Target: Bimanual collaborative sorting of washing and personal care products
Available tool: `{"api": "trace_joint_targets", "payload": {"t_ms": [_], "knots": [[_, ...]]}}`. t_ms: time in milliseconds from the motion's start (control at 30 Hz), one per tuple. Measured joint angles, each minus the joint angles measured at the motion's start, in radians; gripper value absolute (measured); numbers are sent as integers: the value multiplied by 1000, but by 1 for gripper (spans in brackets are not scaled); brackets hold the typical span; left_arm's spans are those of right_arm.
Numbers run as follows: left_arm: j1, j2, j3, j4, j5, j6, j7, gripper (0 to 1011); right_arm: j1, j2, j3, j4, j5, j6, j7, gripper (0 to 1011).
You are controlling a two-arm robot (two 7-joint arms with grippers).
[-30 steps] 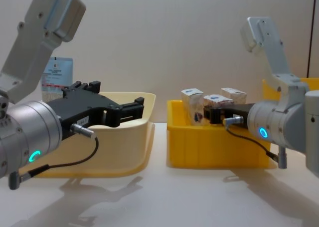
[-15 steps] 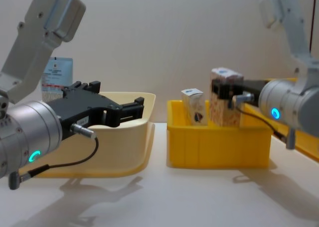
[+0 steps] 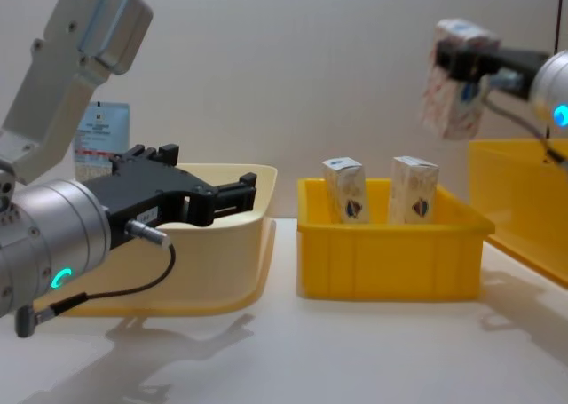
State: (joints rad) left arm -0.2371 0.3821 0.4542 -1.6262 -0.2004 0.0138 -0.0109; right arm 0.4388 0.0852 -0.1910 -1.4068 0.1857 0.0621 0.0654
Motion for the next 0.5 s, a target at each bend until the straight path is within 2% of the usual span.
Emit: {"api": "trace_joint_targets", "payload": {"t_ms": [67,100,200,300,500], "knots": [[0,0,0,0,0,0,0,1003,-12,10,22,-34,5,1,-3,404],[0,0,0,0,0,0,0,1003,-12,10,22,-34,5,1,-3,404],[0,0,0,0,0,0,0,1003,-41,26,60,-96,13,14,-14,404],[0,0,0,0,0,0,0,1003,-58,34,78,-127,16,28,-22,404],[0,0,0,0,0,0,0,1003,-113,53,123,-203,19,77,-40,404]]}}
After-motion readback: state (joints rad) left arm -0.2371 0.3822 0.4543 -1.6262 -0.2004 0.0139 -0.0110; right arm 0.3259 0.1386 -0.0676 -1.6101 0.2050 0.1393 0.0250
